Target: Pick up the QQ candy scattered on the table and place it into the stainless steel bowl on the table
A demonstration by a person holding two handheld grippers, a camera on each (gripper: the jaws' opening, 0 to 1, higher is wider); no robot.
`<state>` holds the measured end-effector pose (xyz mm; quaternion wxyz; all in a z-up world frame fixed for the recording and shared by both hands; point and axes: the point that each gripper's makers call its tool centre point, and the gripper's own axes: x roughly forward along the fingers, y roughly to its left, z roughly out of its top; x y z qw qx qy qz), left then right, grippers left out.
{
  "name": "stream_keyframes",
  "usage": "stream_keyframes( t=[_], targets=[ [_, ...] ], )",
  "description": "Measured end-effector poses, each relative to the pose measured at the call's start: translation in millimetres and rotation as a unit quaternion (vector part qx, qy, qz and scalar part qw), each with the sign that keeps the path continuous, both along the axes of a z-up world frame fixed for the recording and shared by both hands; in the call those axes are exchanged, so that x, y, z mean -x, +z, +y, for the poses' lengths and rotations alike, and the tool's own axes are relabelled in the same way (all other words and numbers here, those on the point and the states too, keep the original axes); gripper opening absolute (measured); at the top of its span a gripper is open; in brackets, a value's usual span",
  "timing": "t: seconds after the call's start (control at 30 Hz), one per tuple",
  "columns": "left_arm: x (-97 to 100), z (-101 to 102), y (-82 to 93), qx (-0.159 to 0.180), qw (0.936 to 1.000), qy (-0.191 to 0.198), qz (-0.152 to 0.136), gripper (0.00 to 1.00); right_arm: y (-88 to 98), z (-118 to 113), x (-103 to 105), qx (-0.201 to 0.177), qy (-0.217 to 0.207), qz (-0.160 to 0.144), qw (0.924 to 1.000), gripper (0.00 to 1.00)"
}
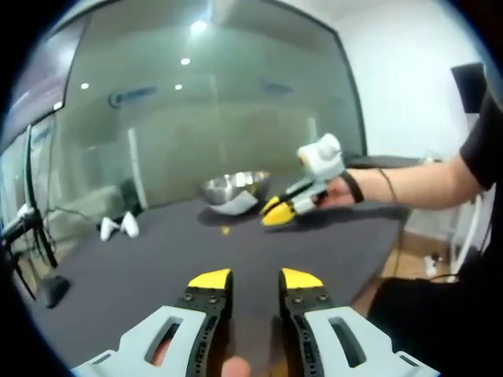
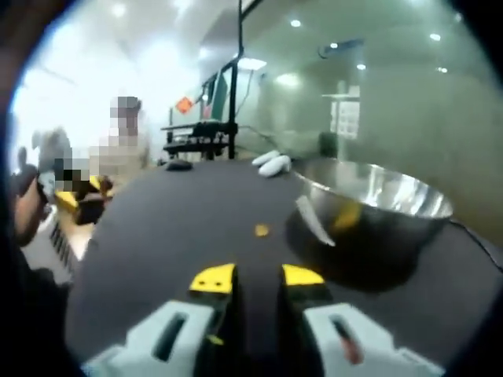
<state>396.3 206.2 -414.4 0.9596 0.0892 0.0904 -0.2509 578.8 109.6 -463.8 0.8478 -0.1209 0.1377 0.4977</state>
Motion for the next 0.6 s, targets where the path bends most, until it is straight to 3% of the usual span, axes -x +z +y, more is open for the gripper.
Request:
stream_keyframes(
  t=[0.37, 0.6],
  targets=[
    [0.8, 2, -2.4, 0.006, 1.0, 0.004, 0.002, 0.25, -15.8, 39, -20, 0.025, -0.006, -0.005, 0.9997, 0.18],
    [4.2, 9, -5.0, 0.002, 0.9999, 0.009, 0.005, 0.25, -15.7, 57, -29, 0.003, -0.009, 0.011, 0.9999, 0.18]
  ],
)
